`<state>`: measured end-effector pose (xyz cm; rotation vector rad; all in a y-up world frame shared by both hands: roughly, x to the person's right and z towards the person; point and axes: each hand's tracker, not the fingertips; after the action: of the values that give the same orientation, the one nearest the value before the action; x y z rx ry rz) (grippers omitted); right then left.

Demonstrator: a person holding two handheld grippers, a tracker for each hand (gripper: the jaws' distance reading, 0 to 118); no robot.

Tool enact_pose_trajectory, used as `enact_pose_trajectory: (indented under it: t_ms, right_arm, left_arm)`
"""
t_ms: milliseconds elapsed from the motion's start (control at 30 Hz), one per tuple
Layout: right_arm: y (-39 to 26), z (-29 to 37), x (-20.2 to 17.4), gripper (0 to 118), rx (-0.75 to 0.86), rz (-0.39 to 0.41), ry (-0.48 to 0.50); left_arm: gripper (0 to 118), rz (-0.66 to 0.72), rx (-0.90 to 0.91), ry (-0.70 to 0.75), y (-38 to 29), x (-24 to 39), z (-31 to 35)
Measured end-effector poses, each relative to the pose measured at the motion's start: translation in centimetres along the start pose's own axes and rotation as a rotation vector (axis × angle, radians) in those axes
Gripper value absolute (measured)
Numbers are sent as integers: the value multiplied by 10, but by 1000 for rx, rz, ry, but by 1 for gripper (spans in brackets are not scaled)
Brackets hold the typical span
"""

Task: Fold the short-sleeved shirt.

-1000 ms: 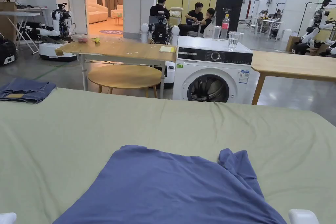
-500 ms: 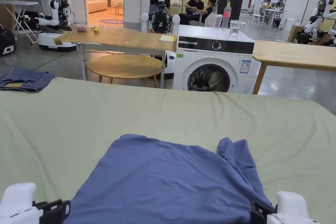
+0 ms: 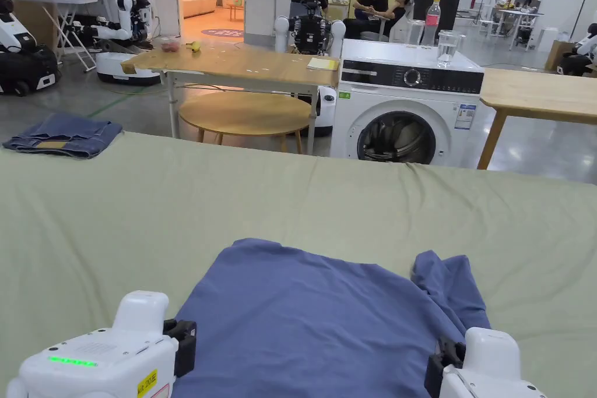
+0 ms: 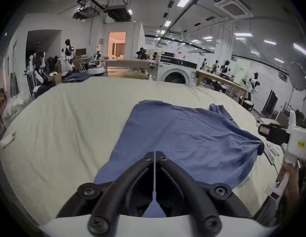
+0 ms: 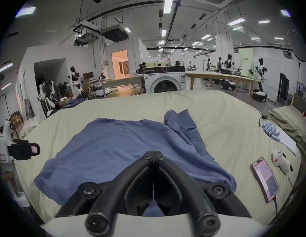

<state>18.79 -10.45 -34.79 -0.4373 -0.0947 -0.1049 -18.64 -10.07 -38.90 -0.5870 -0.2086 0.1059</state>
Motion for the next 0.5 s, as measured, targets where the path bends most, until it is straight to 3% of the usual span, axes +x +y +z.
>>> enact_pose_trajectory:
  t_ms: [300, 467, 500]
  right_arm:
    - [22, -50, 2, 0, -56, 32, 3]
    - [27, -71, 4, 0, -78, 45, -3]
    - [27, -75, 5, 0, -85, 45, -6]
  left_arm:
    - [0, 37, -123, -27, 129, -47, -135]
    - [0, 1, -302, -32, 182, -53, -222]
    - [6, 2, -337, -43, 189, -55, -240]
